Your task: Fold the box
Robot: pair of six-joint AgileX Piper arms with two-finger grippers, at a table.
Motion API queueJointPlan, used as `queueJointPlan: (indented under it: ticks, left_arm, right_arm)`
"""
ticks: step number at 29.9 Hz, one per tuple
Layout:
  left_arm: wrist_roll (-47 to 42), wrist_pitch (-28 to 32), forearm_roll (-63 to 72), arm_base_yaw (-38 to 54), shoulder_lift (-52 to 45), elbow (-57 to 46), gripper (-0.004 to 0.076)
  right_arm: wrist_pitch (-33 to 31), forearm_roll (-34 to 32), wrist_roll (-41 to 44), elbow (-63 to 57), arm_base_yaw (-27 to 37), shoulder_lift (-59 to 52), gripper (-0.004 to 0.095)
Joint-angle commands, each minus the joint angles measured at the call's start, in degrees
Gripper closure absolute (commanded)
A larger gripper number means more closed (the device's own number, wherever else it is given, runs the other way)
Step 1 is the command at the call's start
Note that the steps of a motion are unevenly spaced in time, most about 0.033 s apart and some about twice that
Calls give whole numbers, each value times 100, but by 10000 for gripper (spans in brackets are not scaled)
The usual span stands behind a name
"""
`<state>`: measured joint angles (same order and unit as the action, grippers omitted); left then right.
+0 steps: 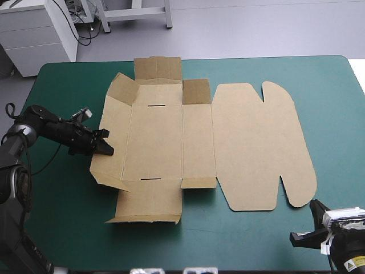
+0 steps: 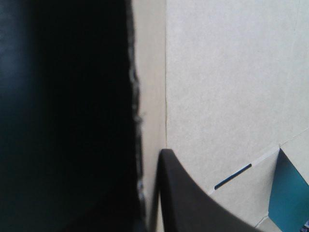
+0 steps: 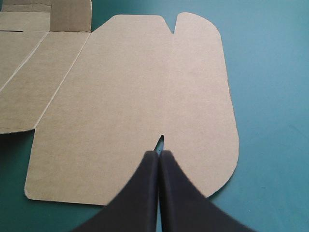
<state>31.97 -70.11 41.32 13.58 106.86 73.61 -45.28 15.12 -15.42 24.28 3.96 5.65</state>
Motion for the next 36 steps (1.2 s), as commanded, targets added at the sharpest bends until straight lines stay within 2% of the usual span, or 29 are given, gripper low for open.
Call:
queueJointPlan:
  ticks: [1,9,15,22,25,29,36]
  left_arm:
    - [-73,-402,76,-14,-267,176,725]
    - [-146,-412,-486,-14,-442,349,731]
    - [-298,-412,-887,-328,-736,943,731]
    - [-202,-371,-2520,-1405,-796,2399,731]
    - [134,-372,-3281,-1984,-796,2924,731]
    - [468,-372,-4530,-2843,-796,3332,731]
    - [601,-258,-5885,-3976,-796,3451,731]
  right_arm:
    - [401,27,-12,182,9,93,927]
    - [548,27,-12,182,9,93,927]
    - [547,676,-52,182,9,93,927]
    - [310,794,-761,182,9,93,927]
    - [310,794,-890,182,9,93,927]
    - [310,794,-890,182,9,93,927]
    - [310,758,-912,182,9,103,927]
